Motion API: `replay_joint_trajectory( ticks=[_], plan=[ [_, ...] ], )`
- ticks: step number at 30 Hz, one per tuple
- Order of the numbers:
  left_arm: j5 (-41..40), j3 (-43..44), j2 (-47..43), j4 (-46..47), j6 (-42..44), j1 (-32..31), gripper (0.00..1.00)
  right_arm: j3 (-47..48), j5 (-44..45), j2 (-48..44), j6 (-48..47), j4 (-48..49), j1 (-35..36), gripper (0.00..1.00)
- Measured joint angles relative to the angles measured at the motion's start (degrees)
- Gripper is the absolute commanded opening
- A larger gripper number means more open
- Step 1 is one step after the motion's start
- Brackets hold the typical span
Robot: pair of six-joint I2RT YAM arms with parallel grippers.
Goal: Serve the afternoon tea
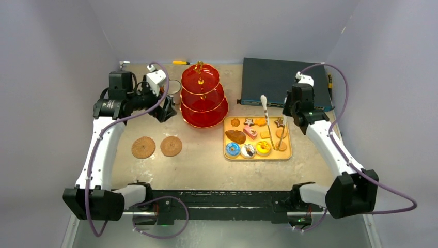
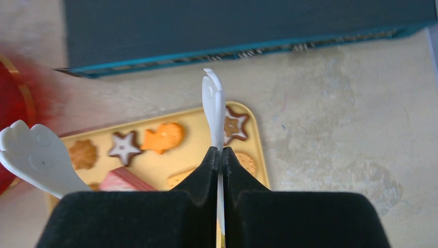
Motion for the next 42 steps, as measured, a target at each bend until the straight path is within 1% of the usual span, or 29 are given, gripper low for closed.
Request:
replay_joint_trajectory(
  ticks=[3,5,8,11,15,17,21,25,28,30,33,34,39,42],
  plan=[
    [3.5,1.6,-1.7,-4.2,5.4,-1.2,1.0,5.1,-1.4,-1.5,-0.5,-2.3,3.1,0.0],
    [5.9,4.4,-2.1,-8.1,10.2,-1.9,0.99,9.9,-2.7,-0.5,-1.0,-4.4,7.1,0.0],
    [10.0,10.3,-2.0,-16.1,19.6,-3.1,0.98,17.2,-5.4,2.2,-1.7,-7.6,14.3,0.0],
    [14.0,15.0,-2.2,-24.9,30.3,-4.0,0.98,21.7,-7.5,4.0,-2.3,-10.0,20.4,0.0],
    [17.1,15.6,-3.7,-31.1,37.9,-5.6,0.98,24.3,-11.1,4.7,-3.1,-13.1,27.2,0.0],
    [18.7,15.2,-4.5,-32.8,39.8,-6.9,0.95,25.0,-12.0,5.2,-3.3,-14.7,30.4,0.0],
    [20.7,14.1,-4.0,-34.7,39.8,-11.3,0.94,28.4,-13.2,8.7,-3.6,-17.2,35.6,0.0],
    [20.4,12.6,-2.1,-34.6,38.5,-16.1,0.94,33.1,-13.2,13.9,-4.8,-18.9,39.5,0.0],
    [19.0,11.6,-1.1,-34.5,37.5,-18.8,0.9,37.2,-13.3,17.6,-5.9,-20.6,41.6,0.0],
    [18.1,11.6,-0.4,-34.5,36.8,-20.0,0.85,40.0,-13.4,19.7,-6.8,-21.6,42.4,0.0],
    [16.7,11.6,0.8,-34.6,36.5,-21.0,0.72,43.5,-13.6,21.7,-7.8,-22.6,43.0,0.0],
    [16.1,11.6,1.2,-34.7,36.6,-21.2,0.65,44.5,-13.8,22.2,-8.1,-22.9,43.2,0.0],
    [12.6,11.6,3.1,-35.4,37.0,-23.2,0.38,48.4,-14.5,24.0,-9.6,-25.0,43.7,0.0],
    [10.9,12.7,4.6,-35.8,37.1,-24.1,0.16,50.2,-14.7,25.2,-10.4,-26.1,44.0,0.0]
  ],
)
